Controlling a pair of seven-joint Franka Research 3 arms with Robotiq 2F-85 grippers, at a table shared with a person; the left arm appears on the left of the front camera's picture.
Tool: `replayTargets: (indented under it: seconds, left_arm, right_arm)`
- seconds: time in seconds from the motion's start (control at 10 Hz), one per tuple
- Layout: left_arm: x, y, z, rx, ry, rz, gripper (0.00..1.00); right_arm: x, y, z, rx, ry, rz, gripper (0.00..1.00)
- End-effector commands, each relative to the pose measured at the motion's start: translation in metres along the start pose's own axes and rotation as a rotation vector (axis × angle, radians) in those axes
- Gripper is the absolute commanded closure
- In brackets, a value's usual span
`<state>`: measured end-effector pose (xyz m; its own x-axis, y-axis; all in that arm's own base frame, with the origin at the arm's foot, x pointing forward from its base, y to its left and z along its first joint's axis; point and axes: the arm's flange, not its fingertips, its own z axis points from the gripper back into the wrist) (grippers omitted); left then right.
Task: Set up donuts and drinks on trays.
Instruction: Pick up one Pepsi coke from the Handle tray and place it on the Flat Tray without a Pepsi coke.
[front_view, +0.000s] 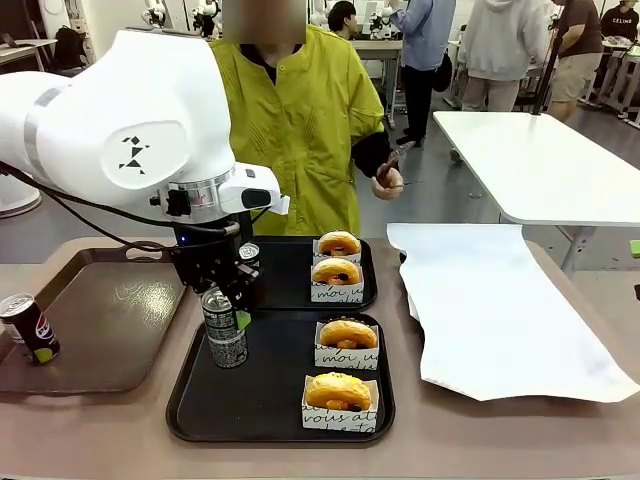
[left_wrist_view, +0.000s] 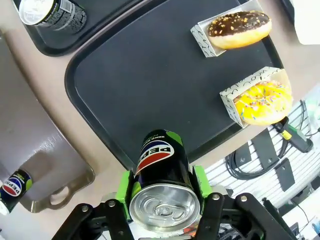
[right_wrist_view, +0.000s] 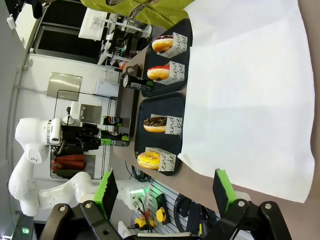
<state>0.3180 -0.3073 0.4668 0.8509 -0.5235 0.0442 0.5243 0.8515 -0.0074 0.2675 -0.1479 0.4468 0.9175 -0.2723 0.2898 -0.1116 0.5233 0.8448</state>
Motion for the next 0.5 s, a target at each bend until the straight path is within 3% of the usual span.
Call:
replayTargets:
  seconds: [0.0,0.1,0.4]
  left_arm:
    - [0.001,0.001,0.000,0.000,-0.012,0.003,0.41]
    - [-0.004,0.009,-0.027,0.055,-0.094,0.034,0.41]
    - [0.008,0.022,-0.063,0.052,-0.196,0.118,0.41]
  right_arm:
    - [0.001,0.000,-0.001,0.003,-0.003,0.002,0.00]
    - [0.001,0.000,-0.001,0.003,-0.003,0.002,0.00]
    - [0.001,0.000,-0.001,0.003,-0.003,0.002,0.00]
